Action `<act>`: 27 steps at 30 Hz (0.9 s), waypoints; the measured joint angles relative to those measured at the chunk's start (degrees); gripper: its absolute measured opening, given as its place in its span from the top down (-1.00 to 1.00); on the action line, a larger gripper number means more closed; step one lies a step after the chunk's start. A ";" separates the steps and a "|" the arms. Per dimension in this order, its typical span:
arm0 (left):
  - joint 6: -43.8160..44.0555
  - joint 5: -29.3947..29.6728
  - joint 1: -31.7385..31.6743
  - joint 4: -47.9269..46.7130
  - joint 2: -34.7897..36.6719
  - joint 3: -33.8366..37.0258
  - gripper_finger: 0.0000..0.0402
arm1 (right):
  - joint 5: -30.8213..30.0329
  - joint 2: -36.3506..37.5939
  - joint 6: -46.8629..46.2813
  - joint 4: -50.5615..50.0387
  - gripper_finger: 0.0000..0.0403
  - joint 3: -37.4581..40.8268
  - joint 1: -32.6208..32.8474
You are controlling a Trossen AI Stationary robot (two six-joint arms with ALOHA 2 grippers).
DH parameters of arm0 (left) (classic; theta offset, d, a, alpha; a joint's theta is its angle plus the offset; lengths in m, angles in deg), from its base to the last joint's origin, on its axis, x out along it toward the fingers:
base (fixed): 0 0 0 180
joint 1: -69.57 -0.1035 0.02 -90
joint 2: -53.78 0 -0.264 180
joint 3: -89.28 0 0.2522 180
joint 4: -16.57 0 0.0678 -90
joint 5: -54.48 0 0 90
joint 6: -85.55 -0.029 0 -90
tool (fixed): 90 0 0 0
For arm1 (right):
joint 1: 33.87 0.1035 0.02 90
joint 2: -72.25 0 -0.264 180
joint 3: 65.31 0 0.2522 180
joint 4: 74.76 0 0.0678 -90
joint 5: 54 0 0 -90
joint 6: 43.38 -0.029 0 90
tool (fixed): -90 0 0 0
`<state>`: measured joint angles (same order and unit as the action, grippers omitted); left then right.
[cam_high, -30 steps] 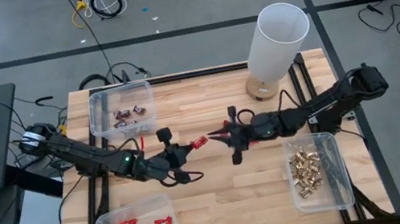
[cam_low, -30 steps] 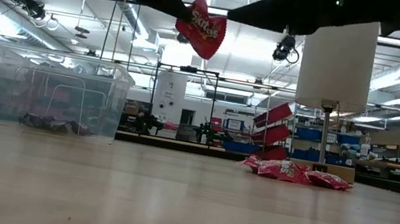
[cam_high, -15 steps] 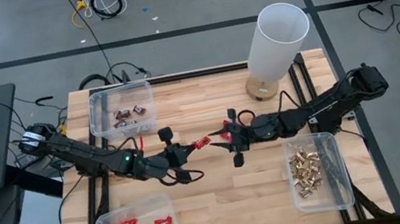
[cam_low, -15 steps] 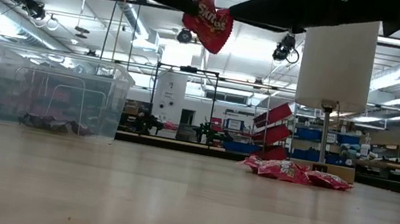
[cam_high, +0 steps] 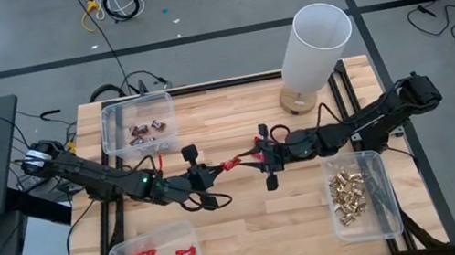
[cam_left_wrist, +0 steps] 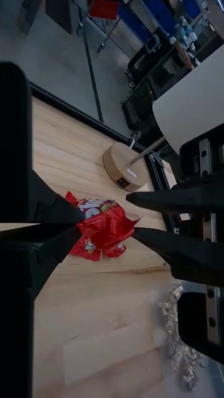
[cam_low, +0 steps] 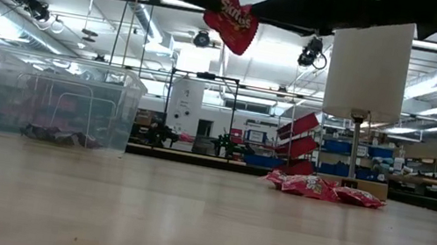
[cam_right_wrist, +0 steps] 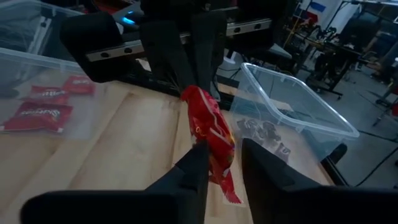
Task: Sort candy
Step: Put the red chocolate into the bottom left transparent bin
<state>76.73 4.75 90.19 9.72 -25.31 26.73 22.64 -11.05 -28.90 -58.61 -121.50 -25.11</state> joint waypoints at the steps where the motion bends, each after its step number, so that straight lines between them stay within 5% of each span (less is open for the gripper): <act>1: 0.00 -0.02 0.00 0.00 0.00 0.00 1.00 | 0.05 0.00 0.00 -0.02 0.62 0.00 -0.01; 8: 0.02 0.00 0.00 1.01 0.00 0.00 1.00 | 2.86 0.00 0.88 -0.22 0.97 0.00 -0.04; 19: 0.02 4.72 0.50 0.56 0.00 -0.02 1.00 | -4.43 0.00 1.76 1.69 1.00 0.02 2.16; 27: 1.36 6.84 0.87 -1.01 0.00 -0.02 1.00 | -12.11 0.02 -8.46 1.84 1.00 0.02 2.38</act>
<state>78.09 11.59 91.07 8.72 -25.31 26.70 10.53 -11.03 -37.36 -56.78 -121.48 -22.73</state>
